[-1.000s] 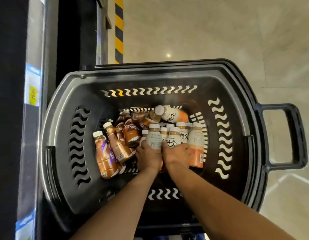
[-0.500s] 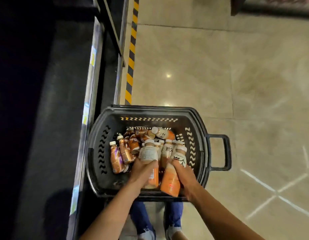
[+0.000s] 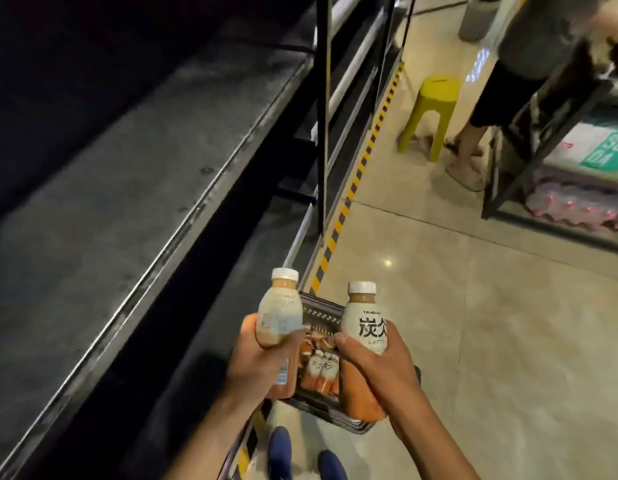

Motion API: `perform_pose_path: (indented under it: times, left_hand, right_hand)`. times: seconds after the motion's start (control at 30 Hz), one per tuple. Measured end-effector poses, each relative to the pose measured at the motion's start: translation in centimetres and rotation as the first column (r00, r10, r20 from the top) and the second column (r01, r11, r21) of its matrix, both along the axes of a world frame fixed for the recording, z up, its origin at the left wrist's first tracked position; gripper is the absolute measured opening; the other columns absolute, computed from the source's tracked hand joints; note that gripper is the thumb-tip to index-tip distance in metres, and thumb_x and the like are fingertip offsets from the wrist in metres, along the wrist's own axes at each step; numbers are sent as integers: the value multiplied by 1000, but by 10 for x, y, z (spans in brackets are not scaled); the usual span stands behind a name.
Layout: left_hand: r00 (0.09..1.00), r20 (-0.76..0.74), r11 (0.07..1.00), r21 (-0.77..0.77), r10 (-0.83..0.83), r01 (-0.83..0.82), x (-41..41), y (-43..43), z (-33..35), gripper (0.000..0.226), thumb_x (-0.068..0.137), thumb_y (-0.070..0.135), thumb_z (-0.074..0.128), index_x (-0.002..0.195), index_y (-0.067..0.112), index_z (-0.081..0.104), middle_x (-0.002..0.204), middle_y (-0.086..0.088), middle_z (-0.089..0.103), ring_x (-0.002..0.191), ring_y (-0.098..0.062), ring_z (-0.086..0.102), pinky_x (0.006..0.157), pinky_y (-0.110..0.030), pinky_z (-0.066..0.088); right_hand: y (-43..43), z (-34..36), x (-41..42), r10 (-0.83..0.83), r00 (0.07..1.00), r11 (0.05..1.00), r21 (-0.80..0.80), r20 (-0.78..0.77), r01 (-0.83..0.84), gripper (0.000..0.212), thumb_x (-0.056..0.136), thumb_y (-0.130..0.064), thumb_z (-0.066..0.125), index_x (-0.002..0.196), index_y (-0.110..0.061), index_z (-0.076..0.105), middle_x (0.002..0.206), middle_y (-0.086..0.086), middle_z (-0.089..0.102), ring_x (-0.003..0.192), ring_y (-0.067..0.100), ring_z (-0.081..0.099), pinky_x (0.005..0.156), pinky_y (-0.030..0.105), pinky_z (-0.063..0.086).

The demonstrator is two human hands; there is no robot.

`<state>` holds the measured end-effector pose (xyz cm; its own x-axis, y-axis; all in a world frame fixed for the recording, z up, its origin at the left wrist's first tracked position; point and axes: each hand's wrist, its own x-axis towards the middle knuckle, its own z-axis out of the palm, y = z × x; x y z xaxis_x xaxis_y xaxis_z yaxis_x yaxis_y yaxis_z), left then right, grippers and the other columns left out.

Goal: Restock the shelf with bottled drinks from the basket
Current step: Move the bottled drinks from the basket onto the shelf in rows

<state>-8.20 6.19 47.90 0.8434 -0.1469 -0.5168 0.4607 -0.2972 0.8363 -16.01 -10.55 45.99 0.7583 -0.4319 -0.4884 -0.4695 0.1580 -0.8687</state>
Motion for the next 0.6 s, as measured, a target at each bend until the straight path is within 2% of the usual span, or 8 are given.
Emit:
perform_pose_path:
  times: [0.07,0.13,0.27,0.33,0.4,0.47,0.6]
  left_hand:
    - [990,54,992,-9,127,-127,-20,18,42,33,80,19,80,104,26,58,77,1,73,71,-12,74,50,-17,52]
    - [972,87,976,-31,219,-217,-43,38,80,32,80,22,79,103,30,59,69,8,72,60,-5,70,47,-18,50]
    - [917,181,935,-64,356,-350,-91,77,134,43,72,26,86,105,30,60,74,13,71,65,-2,68,56,-19,49]
    - [864,247,897,-65,439,-437,-115,98,151,49,64,32,90,103,33,60,79,10,72,69,-2,68,62,-22,49]
    - [786,318,840,-69,530,-538,-138,120,167,47,67,28,89,104,32,61,81,7,71,69,-1,66,61,-19,48]
    - [709,368,778,-73,602,-623,-162,142,180,44,72,24,85,107,34,59,84,10,70,73,3,65,58,-13,47]
    - [533,452,634,-98,715,-767,-217,192,199,54,65,34,85,111,40,57,89,24,68,80,4,66,73,-27,51]
  right_hand:
    - [11,39,-1,98,994,988,-123,53,-91,45,73,-29,87,104,-30,55,94,-8,70,80,4,67,67,24,53]
    - [25,70,-1,198,973,966,-191,123,-172,48,72,-28,87,106,-33,54,92,-9,69,77,-1,66,61,14,48]
    - [65,124,0,391,887,910,-247,244,-333,52,67,-30,89,107,-37,56,88,-10,70,75,-2,66,60,15,49]
    - [93,148,-3,478,824,874,-263,303,-410,53,67,-29,89,106,-40,56,87,-15,70,75,-1,66,59,15,50]
    - [123,169,-10,553,754,833,-264,356,-486,52,69,-27,88,107,-40,56,87,-20,70,72,0,67,58,14,50]
    - [154,188,-21,623,671,781,-261,403,-568,51,69,-25,88,108,-40,58,84,-15,72,70,3,68,58,17,51]
    - [222,215,-50,734,498,651,-271,462,-709,49,70,-21,87,107,-38,60,84,-17,73,72,1,69,59,14,51]
